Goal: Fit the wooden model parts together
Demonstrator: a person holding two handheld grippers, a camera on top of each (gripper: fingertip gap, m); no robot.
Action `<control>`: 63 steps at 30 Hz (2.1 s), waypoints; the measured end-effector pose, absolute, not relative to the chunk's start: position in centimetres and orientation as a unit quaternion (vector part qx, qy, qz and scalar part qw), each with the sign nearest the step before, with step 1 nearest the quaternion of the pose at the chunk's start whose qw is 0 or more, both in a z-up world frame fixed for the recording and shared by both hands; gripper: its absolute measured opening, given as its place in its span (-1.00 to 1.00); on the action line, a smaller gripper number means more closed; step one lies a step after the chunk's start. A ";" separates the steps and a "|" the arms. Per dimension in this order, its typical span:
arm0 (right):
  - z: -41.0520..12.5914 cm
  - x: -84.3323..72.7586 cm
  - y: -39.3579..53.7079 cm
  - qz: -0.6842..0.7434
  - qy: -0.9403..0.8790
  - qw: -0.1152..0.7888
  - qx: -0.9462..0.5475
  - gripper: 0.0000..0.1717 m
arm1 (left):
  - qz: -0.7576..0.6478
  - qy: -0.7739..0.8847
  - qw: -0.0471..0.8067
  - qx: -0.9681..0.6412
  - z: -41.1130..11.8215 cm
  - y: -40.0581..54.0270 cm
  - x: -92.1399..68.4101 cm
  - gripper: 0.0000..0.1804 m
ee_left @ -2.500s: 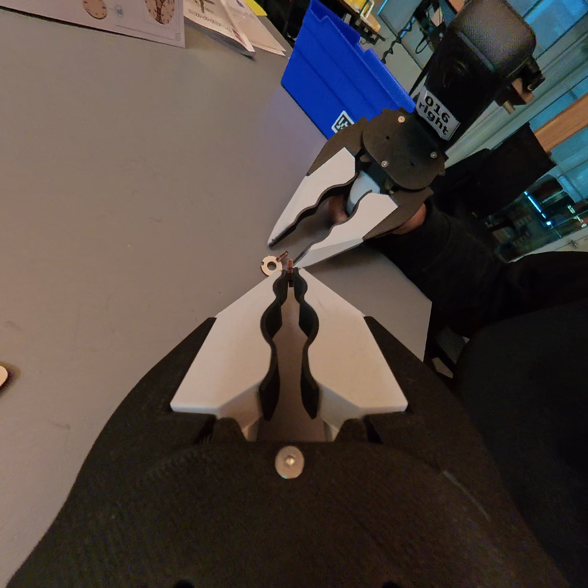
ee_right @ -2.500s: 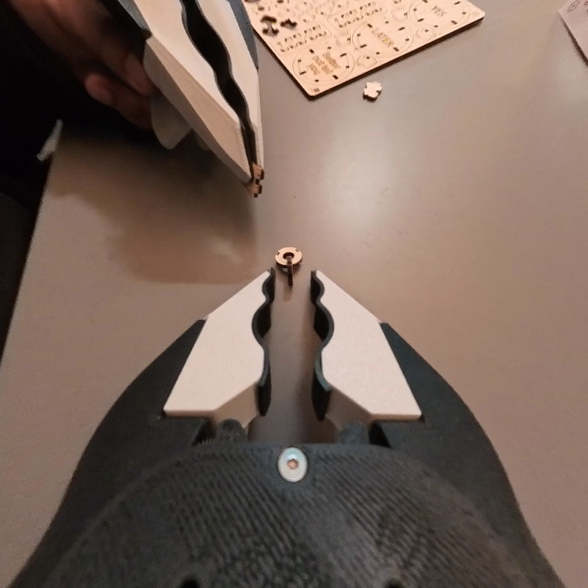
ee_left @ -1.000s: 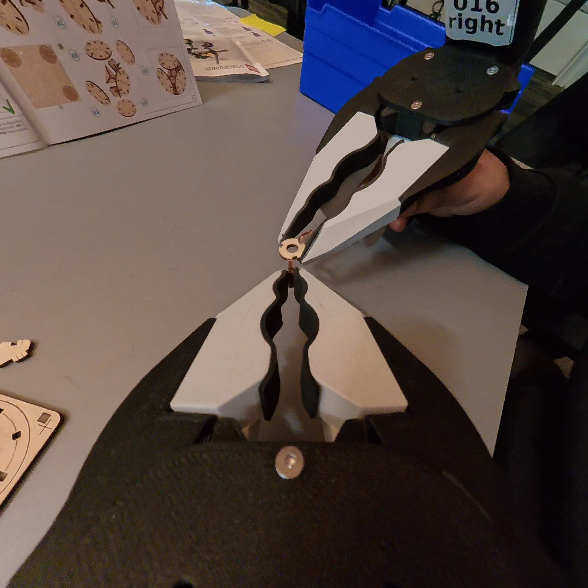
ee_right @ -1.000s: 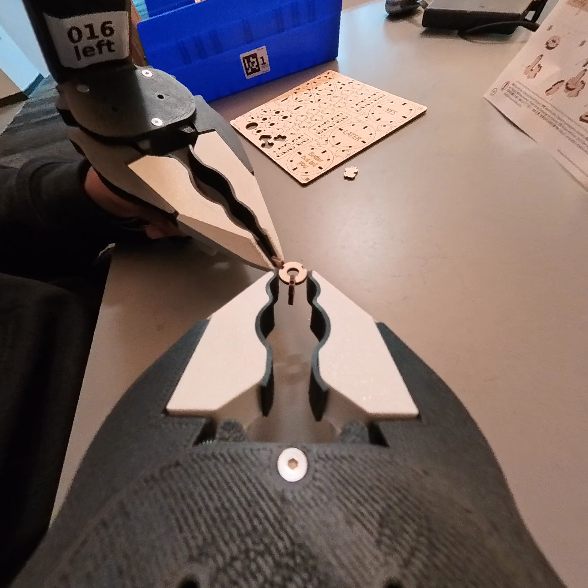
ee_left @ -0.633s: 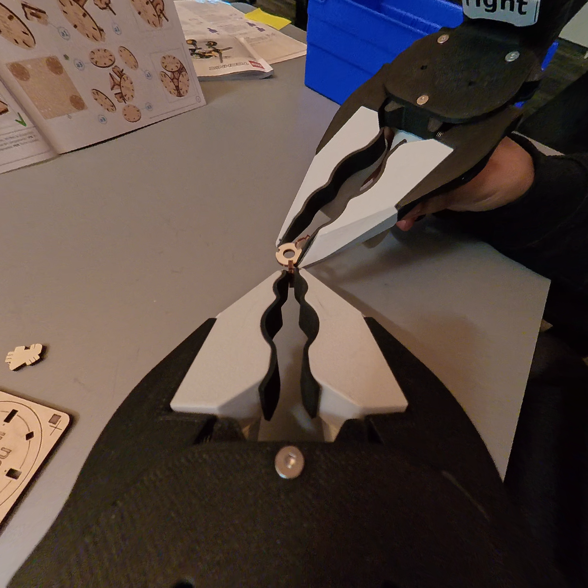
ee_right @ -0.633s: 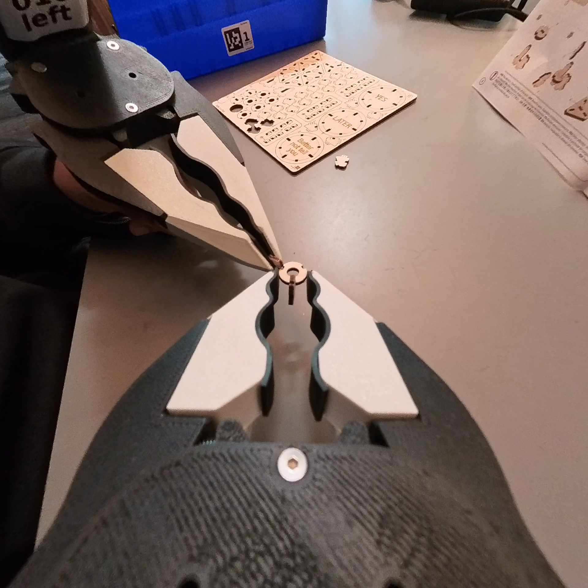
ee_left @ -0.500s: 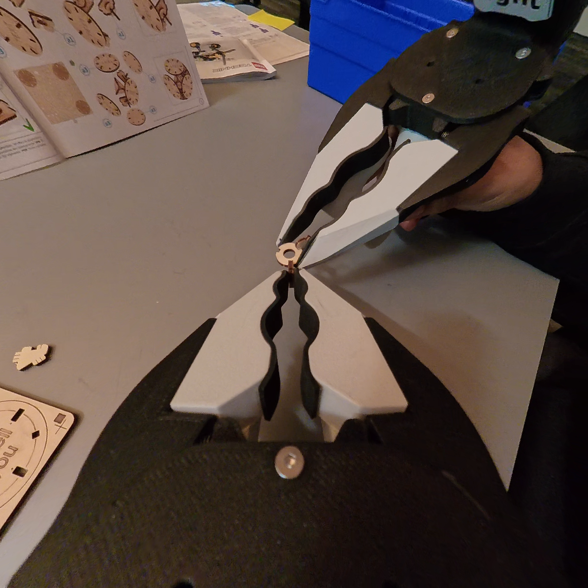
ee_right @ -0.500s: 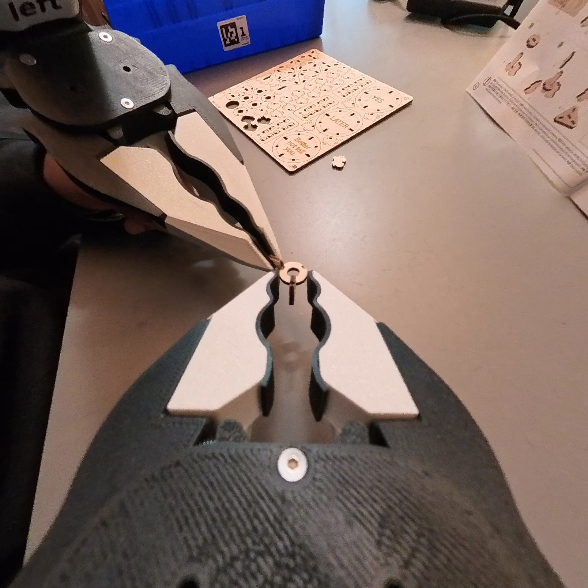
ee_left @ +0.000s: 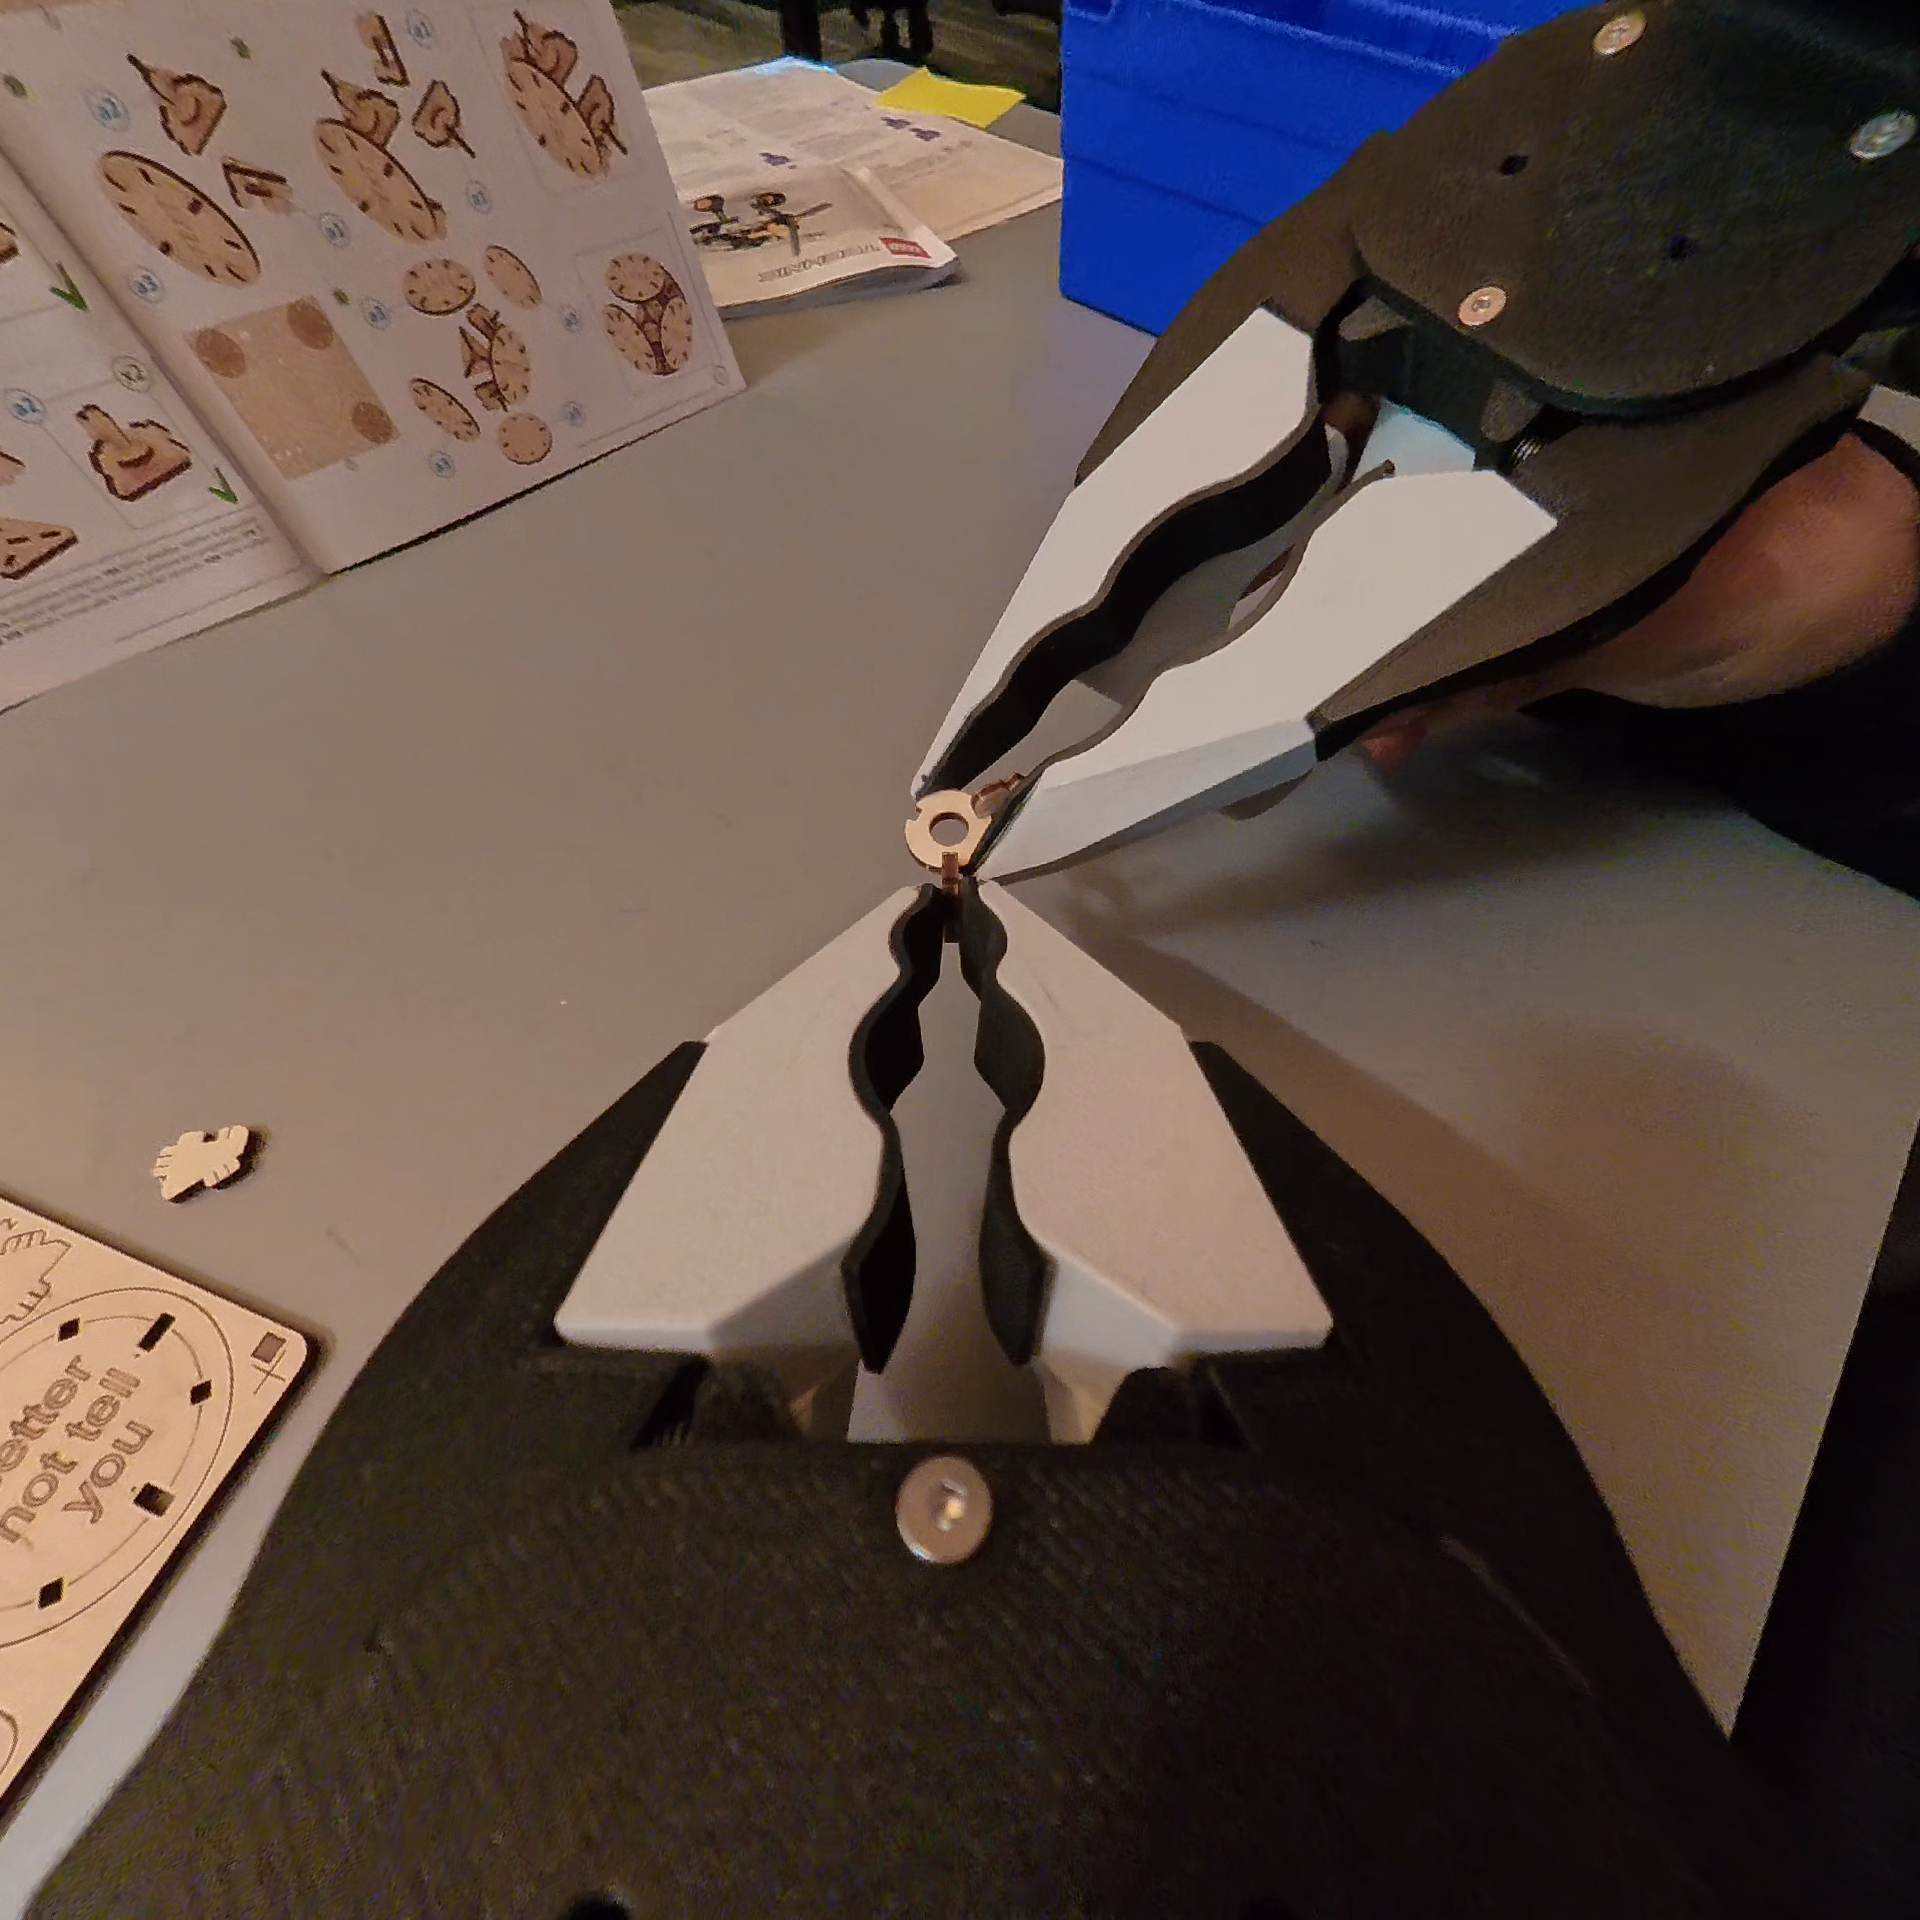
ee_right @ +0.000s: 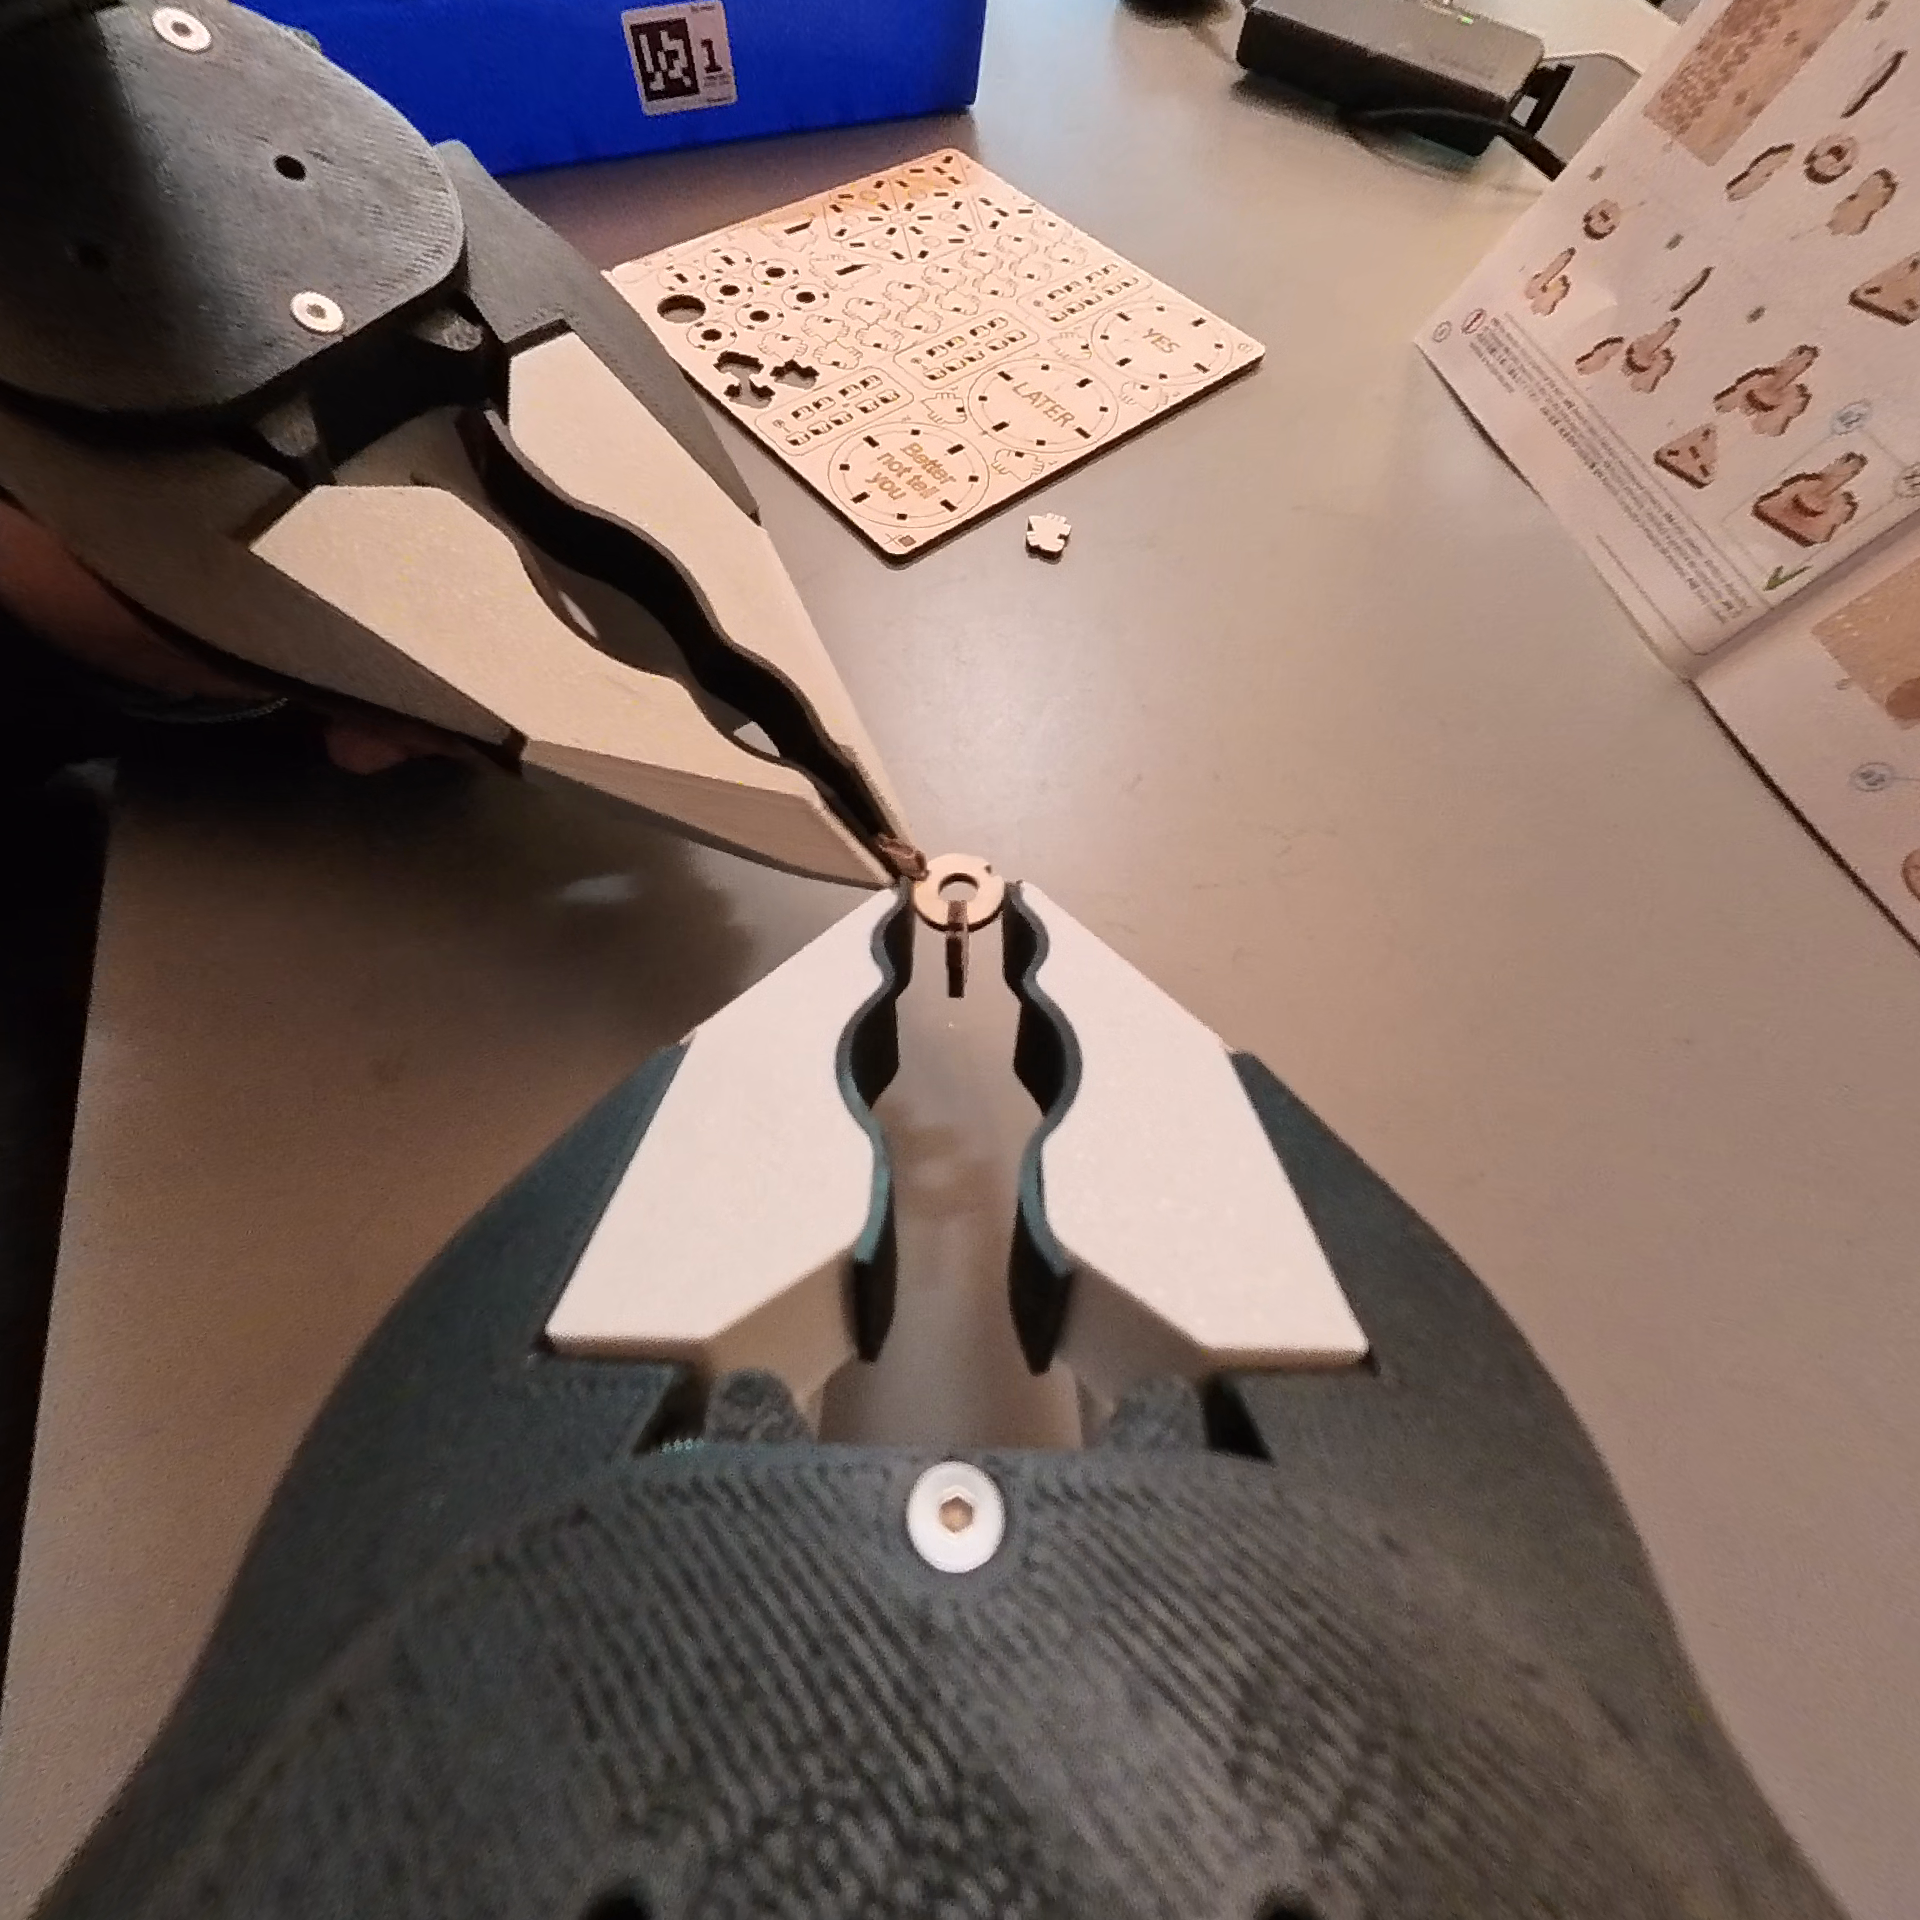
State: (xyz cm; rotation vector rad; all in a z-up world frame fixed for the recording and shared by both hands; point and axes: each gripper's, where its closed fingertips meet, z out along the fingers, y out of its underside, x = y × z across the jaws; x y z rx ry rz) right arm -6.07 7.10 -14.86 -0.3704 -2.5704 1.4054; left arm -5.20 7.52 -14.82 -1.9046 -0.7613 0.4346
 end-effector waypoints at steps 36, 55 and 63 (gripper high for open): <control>-13.5 -6.0 7.4 0.559 -0.807 -0.066 -0.177 -0.63 | 0.152 -0.322 0.551 -0.755 -13.5 7.2 -5.2 -1.00; -13.7 -4.5 8.5 0.552 -0.831 0.051 0.052 -0.69 | -0.264 -0.352 0.666 -0.602 -10.8 6.5 -2.1 -1.00; -11.0 -1.0 8.0 0.591 -0.791 0.074 0.142 -0.85 | -0.362 -0.327 0.640 -0.594 -10.7 6.8 0.1 -1.00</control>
